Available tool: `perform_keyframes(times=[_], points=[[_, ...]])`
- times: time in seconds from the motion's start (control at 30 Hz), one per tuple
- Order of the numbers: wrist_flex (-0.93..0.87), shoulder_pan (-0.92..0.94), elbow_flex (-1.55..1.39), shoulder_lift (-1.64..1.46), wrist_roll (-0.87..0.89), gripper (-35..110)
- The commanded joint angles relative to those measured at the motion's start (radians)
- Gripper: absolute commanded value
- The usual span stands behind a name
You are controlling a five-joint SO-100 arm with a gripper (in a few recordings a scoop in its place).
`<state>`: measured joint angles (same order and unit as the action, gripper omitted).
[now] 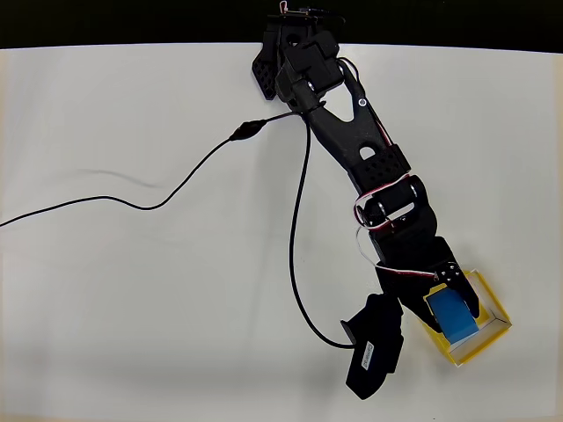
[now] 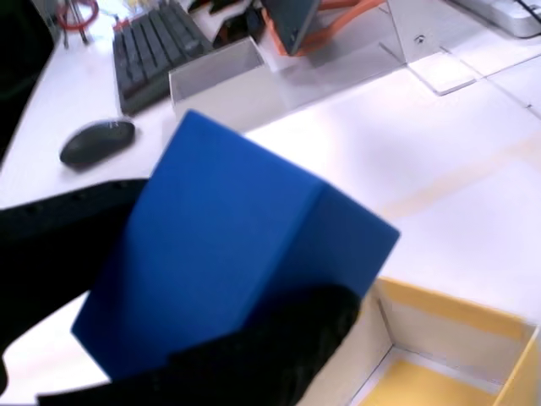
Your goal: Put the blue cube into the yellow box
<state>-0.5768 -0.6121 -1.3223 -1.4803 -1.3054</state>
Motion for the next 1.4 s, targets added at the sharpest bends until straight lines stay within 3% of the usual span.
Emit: perform_keyframes(times=[0.0,0.77,1.37], points=[[-0.041,-0.020,0.207,0.005,0.034,16],[-0.167,-0.066,0.591,0.434,0.187,17],[-0.132,-0.103,0.647,0.618,0.242,20]])
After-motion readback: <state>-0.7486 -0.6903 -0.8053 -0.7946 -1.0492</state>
